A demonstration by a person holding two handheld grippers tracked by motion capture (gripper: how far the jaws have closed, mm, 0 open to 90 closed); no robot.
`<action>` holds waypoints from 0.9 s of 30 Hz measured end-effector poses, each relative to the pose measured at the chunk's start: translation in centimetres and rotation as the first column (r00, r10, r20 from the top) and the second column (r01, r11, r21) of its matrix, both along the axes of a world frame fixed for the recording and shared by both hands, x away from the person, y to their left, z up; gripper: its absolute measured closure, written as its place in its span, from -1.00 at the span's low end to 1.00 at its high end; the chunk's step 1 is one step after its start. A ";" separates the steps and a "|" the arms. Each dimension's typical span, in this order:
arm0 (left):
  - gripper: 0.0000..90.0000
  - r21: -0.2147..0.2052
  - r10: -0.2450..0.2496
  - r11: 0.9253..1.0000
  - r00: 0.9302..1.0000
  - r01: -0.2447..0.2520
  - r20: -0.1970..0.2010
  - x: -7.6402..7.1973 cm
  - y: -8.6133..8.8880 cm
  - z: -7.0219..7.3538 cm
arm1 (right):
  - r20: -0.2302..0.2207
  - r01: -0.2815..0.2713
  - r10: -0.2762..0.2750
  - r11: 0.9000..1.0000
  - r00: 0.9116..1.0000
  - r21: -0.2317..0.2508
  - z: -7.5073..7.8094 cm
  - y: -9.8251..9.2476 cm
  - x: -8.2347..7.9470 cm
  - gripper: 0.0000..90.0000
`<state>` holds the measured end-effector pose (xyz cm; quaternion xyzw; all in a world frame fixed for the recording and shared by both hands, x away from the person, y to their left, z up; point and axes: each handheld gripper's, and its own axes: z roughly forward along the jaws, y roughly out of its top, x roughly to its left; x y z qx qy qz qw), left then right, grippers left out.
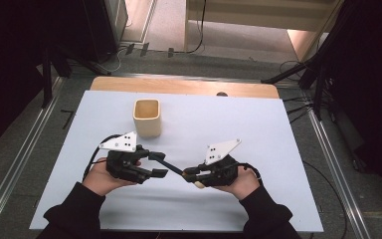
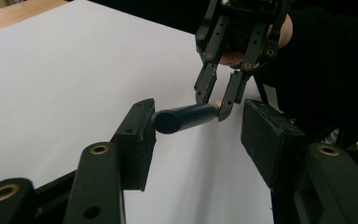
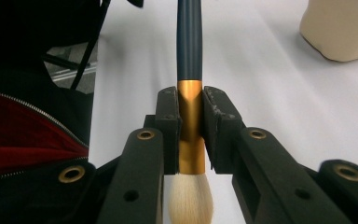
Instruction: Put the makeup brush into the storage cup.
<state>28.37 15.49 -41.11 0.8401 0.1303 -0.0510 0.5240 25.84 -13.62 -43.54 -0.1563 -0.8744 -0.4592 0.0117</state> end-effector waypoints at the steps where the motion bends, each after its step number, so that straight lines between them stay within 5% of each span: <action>1: 0.06 0.002 0.001 1.000 1.000 -0.001 -0.005 0.0 -0.1 -0.1 | -0.004 -0.001 0.001 1.000 1.000 0.007 0.0 0.0 0.0 0.74; 16: 0.43 -0.028 0.012 1.000 0.999 -0.013 -0.050 0.0 -0.5 -0.5 | 0.008 0.019 -0.019 0.998 1.000 0.059 0.1 0.8 0.1 0.74; 27: 0.64 -0.013 0.005 1.000 0.997 -0.006 -0.076 0.0 -0.6 -0.7 | 0.003 0.010 -0.010 0.998 1.000 0.057 -0.1 1.5 0.0 0.74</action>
